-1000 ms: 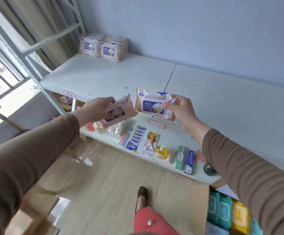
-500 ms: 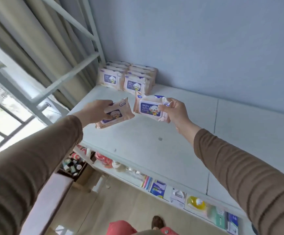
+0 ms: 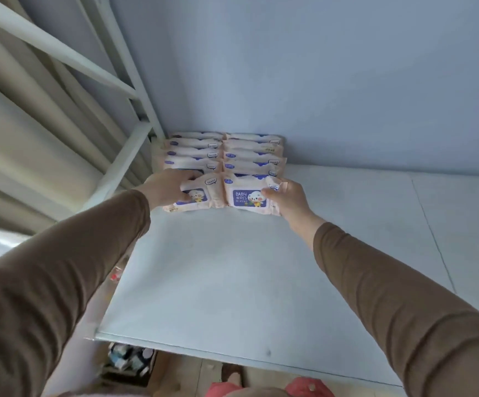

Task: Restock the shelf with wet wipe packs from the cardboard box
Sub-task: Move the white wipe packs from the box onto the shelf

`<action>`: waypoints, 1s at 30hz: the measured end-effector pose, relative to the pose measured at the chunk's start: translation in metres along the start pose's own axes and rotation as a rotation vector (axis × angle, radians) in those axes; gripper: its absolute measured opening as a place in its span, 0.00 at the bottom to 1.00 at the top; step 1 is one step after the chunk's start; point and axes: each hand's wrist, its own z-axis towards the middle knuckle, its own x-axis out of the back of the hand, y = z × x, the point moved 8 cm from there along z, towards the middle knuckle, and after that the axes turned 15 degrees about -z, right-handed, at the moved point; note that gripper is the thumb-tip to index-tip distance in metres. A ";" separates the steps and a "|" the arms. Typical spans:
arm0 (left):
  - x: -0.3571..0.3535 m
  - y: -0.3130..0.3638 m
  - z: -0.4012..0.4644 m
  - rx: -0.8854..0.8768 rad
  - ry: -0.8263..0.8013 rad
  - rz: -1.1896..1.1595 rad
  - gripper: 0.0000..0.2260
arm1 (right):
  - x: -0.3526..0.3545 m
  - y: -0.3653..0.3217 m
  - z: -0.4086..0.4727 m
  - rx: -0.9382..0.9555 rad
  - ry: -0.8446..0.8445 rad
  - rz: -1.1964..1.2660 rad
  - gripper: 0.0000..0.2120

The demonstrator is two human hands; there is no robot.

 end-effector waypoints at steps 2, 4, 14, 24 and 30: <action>0.005 -0.009 0.016 -0.010 0.040 -0.054 0.28 | -0.004 -0.001 0.009 0.019 0.067 -0.070 0.18; 0.008 -0.012 0.025 -0.049 0.079 -0.096 0.30 | -0.007 -0.004 0.010 0.053 0.140 -0.175 0.19; 0.011 -0.020 0.011 -0.191 0.343 0.021 0.30 | -0.019 0.007 -0.022 0.064 0.442 -0.515 0.33; 0.009 -0.011 0.018 -0.082 0.329 0.091 0.33 | -0.012 0.005 -0.006 0.005 0.385 -0.587 0.33; -0.006 0.037 -0.010 -0.242 0.438 0.150 0.35 | 0.016 0.023 -0.029 -0.016 0.386 -0.704 0.31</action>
